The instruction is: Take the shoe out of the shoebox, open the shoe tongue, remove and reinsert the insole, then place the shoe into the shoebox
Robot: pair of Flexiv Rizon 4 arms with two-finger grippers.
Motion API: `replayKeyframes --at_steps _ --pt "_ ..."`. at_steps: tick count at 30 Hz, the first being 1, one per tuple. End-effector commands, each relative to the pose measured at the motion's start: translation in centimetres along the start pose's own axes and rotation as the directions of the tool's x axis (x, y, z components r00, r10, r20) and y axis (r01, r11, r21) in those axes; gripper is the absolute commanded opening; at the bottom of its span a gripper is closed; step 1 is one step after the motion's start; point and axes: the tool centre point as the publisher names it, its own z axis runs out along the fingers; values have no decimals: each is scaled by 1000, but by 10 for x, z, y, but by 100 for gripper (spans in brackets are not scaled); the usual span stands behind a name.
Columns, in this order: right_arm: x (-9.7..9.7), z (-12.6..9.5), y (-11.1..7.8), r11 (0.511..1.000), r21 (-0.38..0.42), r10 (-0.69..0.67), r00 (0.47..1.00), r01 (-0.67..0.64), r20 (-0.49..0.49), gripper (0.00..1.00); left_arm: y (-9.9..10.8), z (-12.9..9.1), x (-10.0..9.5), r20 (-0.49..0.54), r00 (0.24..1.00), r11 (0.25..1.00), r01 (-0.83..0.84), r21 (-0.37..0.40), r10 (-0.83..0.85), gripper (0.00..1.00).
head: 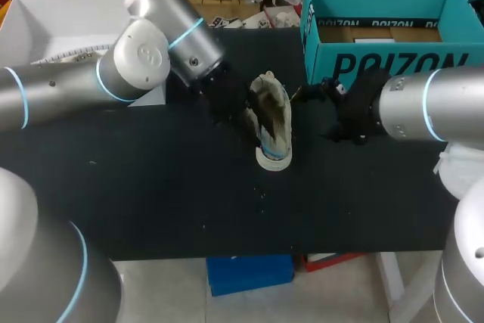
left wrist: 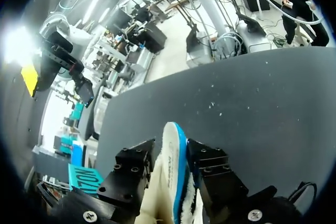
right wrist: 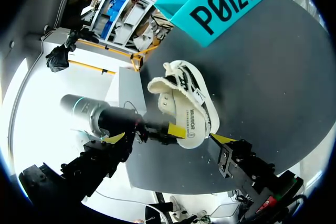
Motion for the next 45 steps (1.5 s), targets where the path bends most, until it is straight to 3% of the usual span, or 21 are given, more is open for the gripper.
replayKeyframes --at_steps 1,2,26,45 --pt "-2 -4 3 996 89 -1 1000 1 -4 100 -1 2 0 -12 1000 1000 3 -3 -3 4" --pt "-2 -4 3 996 89 -1 1000 1 -4 100 -1 3 1 -13 1000 1000 5 -2 -5 0" --pt "-2 -4 3 996 89 -1 1000 1 -4 100 30 14 -1 1 998 995 60 -74 -60 0" --pt "-2 -4 3 996 89 -1 1000 1 -4 100 59 11 2 9 993 984 117 -137 -117 0"
